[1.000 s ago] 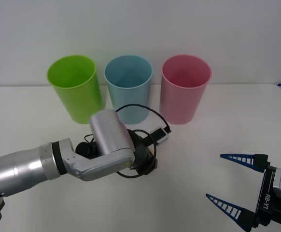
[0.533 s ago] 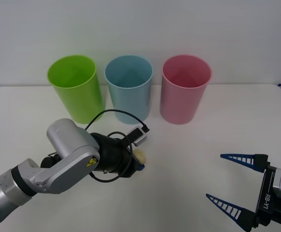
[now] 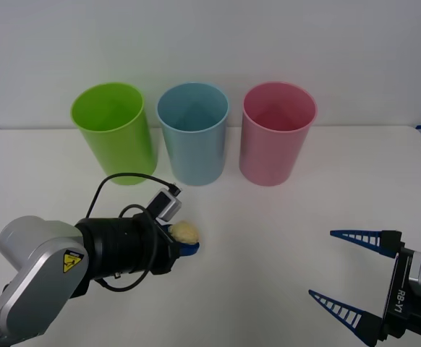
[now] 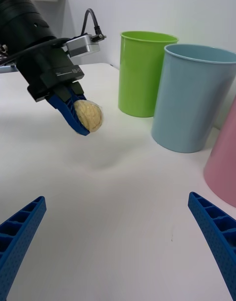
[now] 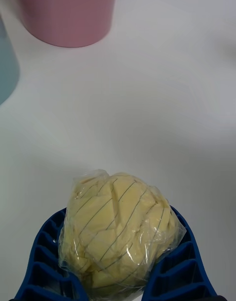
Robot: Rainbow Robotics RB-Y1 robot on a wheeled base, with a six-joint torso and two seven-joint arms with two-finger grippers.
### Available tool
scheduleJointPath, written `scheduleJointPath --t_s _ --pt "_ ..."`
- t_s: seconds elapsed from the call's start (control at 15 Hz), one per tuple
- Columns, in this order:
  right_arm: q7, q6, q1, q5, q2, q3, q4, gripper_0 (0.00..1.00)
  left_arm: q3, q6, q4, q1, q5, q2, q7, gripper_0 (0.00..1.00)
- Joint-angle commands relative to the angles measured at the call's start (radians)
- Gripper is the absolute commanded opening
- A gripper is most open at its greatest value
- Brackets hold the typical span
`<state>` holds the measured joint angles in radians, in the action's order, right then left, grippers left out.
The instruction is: Put cans in the blue bin and PET bottles in the pink bin and trash in the green bin.
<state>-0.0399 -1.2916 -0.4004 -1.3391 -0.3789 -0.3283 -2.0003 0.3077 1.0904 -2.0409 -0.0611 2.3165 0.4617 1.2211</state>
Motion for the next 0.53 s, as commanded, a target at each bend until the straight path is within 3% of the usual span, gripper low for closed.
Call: scheduleJointPath --t_s 0.07,0.2,0.53 --pt "0.000 0.000 0.000 0.000 0.000 0.000 0.000 1.00 -0.087 0.000 -0.087 0.087 -0.032 -0.002 -0.002 0.00" --pt "0.000 0.000 0.000 0.000 0.000 0.000 0.000 1.00 -0.144 0.002 -0.134 0.130 -0.054 0.000 -0.009 0.00" --pt "0.000 0.000 0.000 0.000 0.000 0.000 0.000 1.00 -0.300 0.002 -0.203 0.185 -0.244 -0.002 -0.069 0.00"
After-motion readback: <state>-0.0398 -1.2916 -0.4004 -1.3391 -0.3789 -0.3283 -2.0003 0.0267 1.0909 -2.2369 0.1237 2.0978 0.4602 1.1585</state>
